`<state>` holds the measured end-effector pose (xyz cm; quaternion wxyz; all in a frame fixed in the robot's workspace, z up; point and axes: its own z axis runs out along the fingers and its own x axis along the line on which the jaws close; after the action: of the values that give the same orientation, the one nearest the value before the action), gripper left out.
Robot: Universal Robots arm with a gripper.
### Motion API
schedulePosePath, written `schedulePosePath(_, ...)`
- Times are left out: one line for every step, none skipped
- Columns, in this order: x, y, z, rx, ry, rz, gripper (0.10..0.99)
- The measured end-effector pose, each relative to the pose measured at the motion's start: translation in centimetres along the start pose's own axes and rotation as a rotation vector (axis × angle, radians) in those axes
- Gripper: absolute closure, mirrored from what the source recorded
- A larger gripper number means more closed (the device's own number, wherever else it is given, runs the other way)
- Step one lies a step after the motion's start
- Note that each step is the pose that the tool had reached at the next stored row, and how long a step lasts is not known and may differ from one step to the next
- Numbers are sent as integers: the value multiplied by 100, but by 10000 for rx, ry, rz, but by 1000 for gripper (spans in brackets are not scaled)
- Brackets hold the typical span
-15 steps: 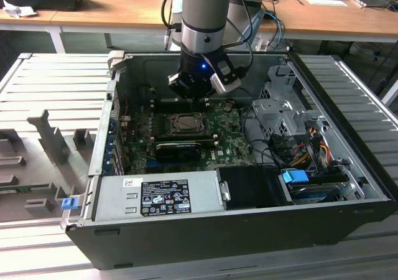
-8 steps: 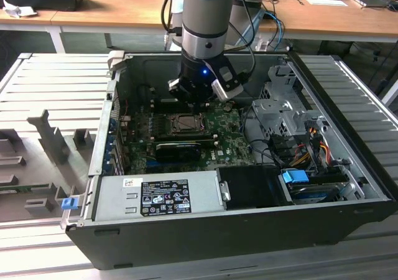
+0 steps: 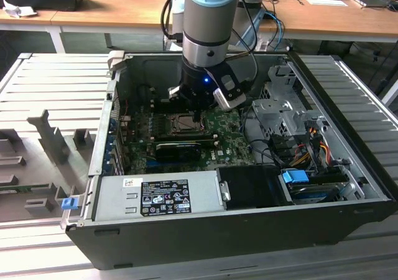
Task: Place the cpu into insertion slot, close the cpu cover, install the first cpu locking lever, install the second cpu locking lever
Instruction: 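Install the second cpu locking lever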
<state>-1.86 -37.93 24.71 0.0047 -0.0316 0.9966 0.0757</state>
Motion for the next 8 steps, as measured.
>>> schedulePosePath(2, -23, -1, -35, -3, 0, 980)
schedulePosePath(4, -58, -3, -96, -7, 0, 980)
schedulePosePath(6, -79, -3, -131, -9, 1, 980)
schedulePosePath(7, -101, 1, -176, -9, 1, 980)
schedulePosePath(12, -110, 7, -206, -9, 0, 980)
schedulePosePath(23, -116, 15, -239, -7, -5, 980)
schedulePosePath(57, -117, 32, -262, -5, -11, 980)
schedulePosePath(86, -117, 42, -263, -4, -11, 980)
